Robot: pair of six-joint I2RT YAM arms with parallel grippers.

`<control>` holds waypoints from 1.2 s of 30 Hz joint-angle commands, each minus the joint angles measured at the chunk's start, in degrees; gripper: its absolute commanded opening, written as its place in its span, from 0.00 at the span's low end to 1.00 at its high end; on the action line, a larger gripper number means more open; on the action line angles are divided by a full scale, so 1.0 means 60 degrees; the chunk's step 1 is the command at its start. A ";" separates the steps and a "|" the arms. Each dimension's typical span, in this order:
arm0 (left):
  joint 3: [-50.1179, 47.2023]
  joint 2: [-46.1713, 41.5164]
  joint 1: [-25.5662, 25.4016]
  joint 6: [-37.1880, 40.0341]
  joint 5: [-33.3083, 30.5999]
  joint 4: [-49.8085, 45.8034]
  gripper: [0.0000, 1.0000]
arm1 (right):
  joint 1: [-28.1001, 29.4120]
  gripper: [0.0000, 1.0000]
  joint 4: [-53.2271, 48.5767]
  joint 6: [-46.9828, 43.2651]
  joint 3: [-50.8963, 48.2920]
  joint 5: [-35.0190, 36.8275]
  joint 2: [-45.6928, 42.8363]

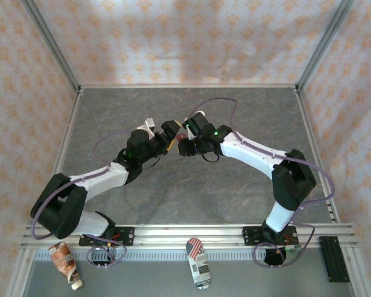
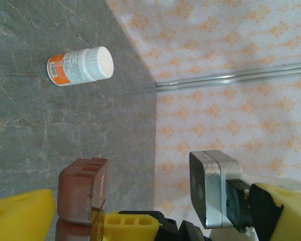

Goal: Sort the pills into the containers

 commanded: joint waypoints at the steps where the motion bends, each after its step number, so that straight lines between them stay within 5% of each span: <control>1: 0.0227 0.0153 -0.0143 -0.0034 -0.0033 0.0439 0.99 | 0.0071 0.20 0.0158 0.0033 0.0189 -0.0010 -0.0022; 36: 0.0113 0.0018 -0.0353 -0.0692 -0.0239 0.1381 1.00 | 0.0087 0.20 0.0281 0.0094 0.0115 0.0004 0.0156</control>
